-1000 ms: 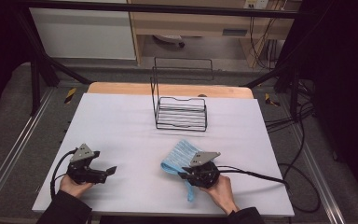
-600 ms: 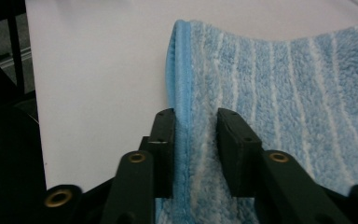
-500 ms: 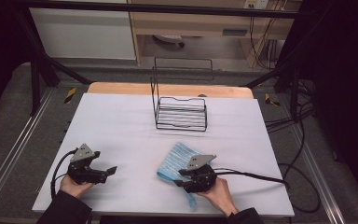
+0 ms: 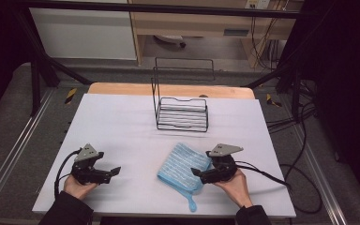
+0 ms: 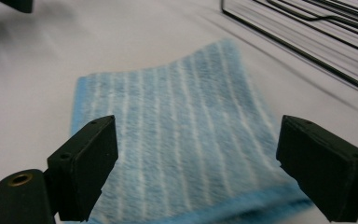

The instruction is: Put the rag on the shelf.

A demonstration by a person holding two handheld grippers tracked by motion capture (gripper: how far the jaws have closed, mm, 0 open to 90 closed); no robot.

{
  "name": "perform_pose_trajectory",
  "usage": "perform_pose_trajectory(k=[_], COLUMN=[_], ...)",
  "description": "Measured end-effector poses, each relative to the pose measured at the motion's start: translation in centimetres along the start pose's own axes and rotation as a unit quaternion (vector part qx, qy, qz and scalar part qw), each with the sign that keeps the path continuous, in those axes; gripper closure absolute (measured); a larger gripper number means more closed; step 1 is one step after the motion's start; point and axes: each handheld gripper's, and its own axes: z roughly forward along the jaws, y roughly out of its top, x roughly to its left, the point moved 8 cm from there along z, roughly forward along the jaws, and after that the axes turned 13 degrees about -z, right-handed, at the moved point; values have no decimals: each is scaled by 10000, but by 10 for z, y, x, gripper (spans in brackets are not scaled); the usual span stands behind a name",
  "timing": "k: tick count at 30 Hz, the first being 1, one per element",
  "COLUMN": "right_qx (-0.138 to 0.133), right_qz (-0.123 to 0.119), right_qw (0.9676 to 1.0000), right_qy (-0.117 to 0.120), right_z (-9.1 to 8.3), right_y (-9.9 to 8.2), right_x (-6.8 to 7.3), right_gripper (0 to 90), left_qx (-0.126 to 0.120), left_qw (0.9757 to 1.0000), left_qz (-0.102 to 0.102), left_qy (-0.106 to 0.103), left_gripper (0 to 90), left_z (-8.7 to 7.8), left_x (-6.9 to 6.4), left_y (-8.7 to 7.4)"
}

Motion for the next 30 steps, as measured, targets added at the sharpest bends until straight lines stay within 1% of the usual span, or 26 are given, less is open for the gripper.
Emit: perform_pose_trajectory(k=[1, 2, 4, 7, 8, 11, 13, 15, 20, 22, 23, 25, 27, 28, 29, 30], right_qx=[27, 27, 70, 120, 142, 155, 156, 186, 217, 227, 247, 251, 275, 284, 280, 297], right_qz=[70, 70, 142, 258, 301, 383, 424, 398, 513, 547, 568, 564, 546, 535, 532, 575], right_qw=[9999, 9999, 9996, 9989, 9987, 9984, 9982, 9981, 9976, 9973, 9972, 9972, 9970, 9970, 9971, 9968], right_qy=[-89, -89, -240, -360, -392, -386, -395, -432, -400, -424, -429, -432, -466, -474, -476, -466], right_z=[-1, -1, -3, -4, -4, -4, -4, -3, 1, 2, 3, 3, 4, 4, 4, 5], right_y=[-4, -4, -10, -17, -19, -23, -24, -25, -26, -26, -26, -26, -27, -28, -28, -28], right_x=[-6, -6, -14, -23, -26, -30, -31, -32, -32, -33, -34, -34, -34, -34, -34, -34], right_gripper=[117, 117, 113, 132, 146, 214, 278, 328, 393, 414, 435, 445, 467, 478, 488, 502], left_qx=[-17, -10, -30, -52, -45, -57, -8, 30, 183, 247, 279, 356, 415, 448, 485, 521], left_qw=[10000, 10000, 10000, 9999, 9999, 9998, 9998, 9997, 9992, 9987, 9985, 9979, 9974, 9972, 9969, 9966], left_qz=[-26, -22, -56, -82, -77, -68, -25, 17, 178, 215, 236, 280, 245, 221, 208, 180], left_qy=[-18, -16, -33, -82, -97, -165, -210, -245, -302, -385, -414, -466, -529, -556, -585, -616], left_gripper=[59, 59, 59, 63, 66, 81, 94, 113, 153, 171, 194, 205, 236, 273, 273, 308], left_z=[1, 1, 2, 4, 4, 6, 9, 12, 23, 29, 32, 40, 48, 52, 56, 60], left_x=[-2, -4, -8, -16, -19, -26, -33, -40, -64, -76, -81, -92, -101, -105, -109, -112], left_y=[1, 2, 4, 8, 9, 14, 17, 21, 28, 30, 31, 33, 34, 34, 34, 33])
